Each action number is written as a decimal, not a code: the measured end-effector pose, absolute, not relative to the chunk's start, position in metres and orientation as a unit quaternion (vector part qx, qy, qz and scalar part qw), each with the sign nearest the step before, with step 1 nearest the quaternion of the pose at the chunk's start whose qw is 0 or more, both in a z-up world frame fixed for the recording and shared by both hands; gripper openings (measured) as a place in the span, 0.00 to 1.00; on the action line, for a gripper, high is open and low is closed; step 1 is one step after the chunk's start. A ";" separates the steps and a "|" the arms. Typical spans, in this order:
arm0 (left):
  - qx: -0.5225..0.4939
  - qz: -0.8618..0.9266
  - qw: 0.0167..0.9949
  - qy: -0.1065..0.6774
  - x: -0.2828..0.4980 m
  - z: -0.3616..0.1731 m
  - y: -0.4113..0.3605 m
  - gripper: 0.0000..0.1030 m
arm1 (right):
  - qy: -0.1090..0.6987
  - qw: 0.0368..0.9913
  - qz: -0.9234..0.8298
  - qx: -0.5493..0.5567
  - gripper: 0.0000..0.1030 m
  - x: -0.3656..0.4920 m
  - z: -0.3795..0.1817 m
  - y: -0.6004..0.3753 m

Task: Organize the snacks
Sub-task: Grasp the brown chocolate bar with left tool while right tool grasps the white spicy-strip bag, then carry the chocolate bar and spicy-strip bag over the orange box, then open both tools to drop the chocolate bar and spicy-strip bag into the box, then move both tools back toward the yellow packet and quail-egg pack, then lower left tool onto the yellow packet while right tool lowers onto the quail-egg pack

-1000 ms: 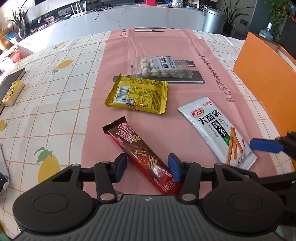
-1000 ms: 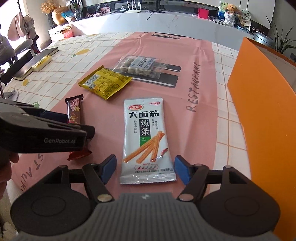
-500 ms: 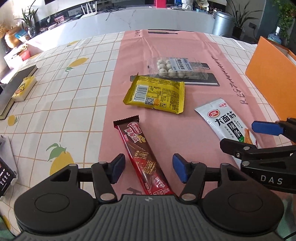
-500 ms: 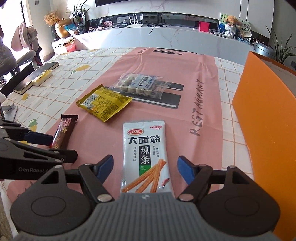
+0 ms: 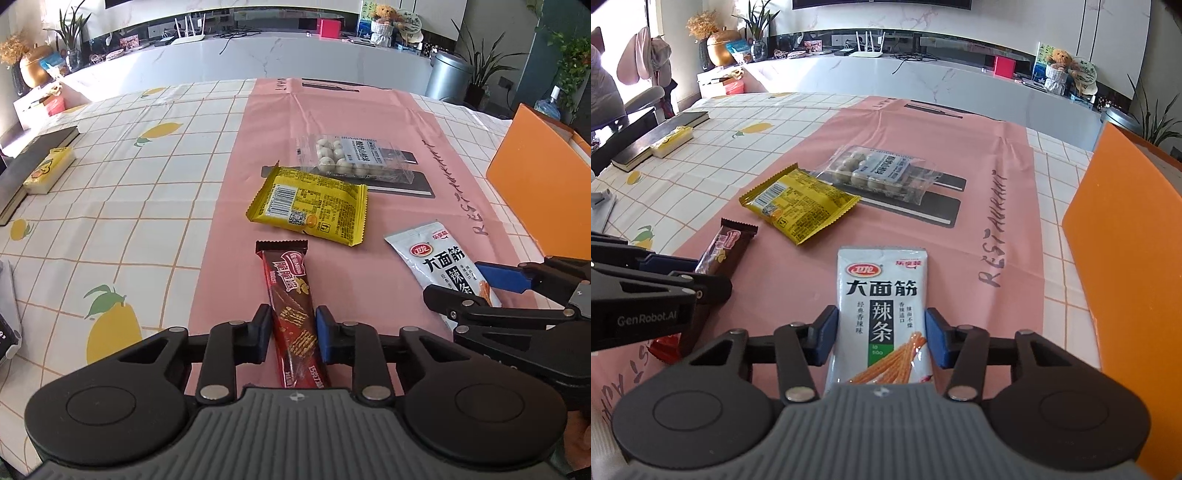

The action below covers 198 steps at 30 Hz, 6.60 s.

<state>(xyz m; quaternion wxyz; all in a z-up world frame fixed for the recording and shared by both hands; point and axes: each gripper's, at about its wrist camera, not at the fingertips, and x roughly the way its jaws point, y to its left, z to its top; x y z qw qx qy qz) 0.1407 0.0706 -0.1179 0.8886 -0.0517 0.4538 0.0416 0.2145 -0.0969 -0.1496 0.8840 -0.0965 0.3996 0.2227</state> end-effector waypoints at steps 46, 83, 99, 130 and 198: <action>0.037 -0.246 0.892 0.377 0.209 0.018 -0.170 0.26 | 0.340 0.938 0.063 0.022 0.45 0.178 -0.005 -0.359; 0.256 -0.189 0.808 0.496 0.319 -0.088 -0.235 0.32 | 0.559 0.827 0.052 0.027 0.49 0.339 -0.106 -0.372; 0.235 -0.197 0.844 0.440 0.290 -0.033 -0.220 0.51 | 0.524 0.851 0.035 0.009 0.65 0.313 -0.063 -0.365; 0.051 -0.098 0.936 0.335 0.156 0.017 -0.054 0.63 | 0.353 0.931 0.066 0.061 0.76 0.163 -0.005 -0.248; -0.171 0.077 0.861 0.472 0.235 -0.113 0.129 0.81 | 0.347 0.891 0.269 -0.116 0.42 0.281 -0.139 -0.043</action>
